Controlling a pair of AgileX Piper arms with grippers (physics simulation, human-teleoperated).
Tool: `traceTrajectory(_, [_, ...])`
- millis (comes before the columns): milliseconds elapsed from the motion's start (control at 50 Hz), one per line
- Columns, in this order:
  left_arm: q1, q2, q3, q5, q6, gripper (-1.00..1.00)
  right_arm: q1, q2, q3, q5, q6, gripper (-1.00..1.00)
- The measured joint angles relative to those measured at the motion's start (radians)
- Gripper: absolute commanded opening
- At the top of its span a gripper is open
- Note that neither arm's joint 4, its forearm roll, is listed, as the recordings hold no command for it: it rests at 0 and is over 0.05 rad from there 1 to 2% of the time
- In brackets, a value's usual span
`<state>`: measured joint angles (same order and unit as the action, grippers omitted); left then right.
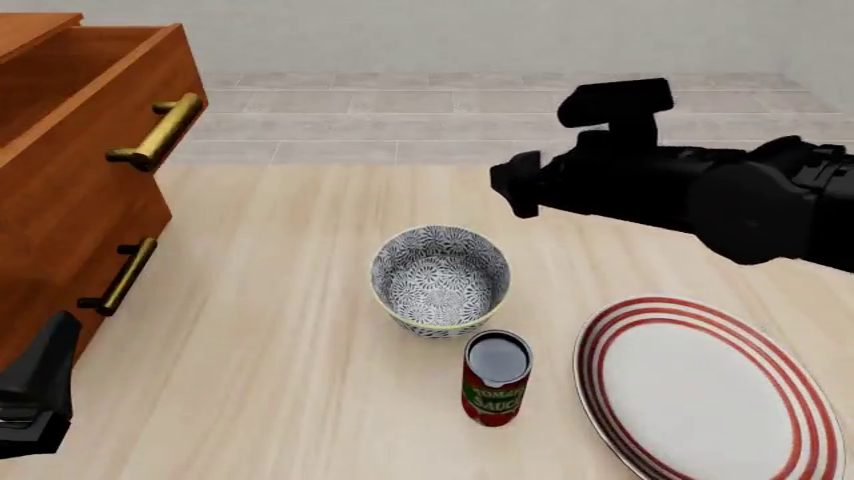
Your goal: Put the bowl on the plate.
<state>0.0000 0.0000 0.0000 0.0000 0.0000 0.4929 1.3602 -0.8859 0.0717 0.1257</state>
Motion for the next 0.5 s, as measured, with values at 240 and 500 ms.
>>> traceTrajectory(240, [0.0,0.0,0.0,0.0,0.0,1.0,-0.012,0.085,-0.026,0.019,0.028,1.0])
traceTrajectory(500, [0.0,0.0,0.0,0.0,0.0,1.0,-0.029,0.149,-0.032,0.02,0.043,1.0])
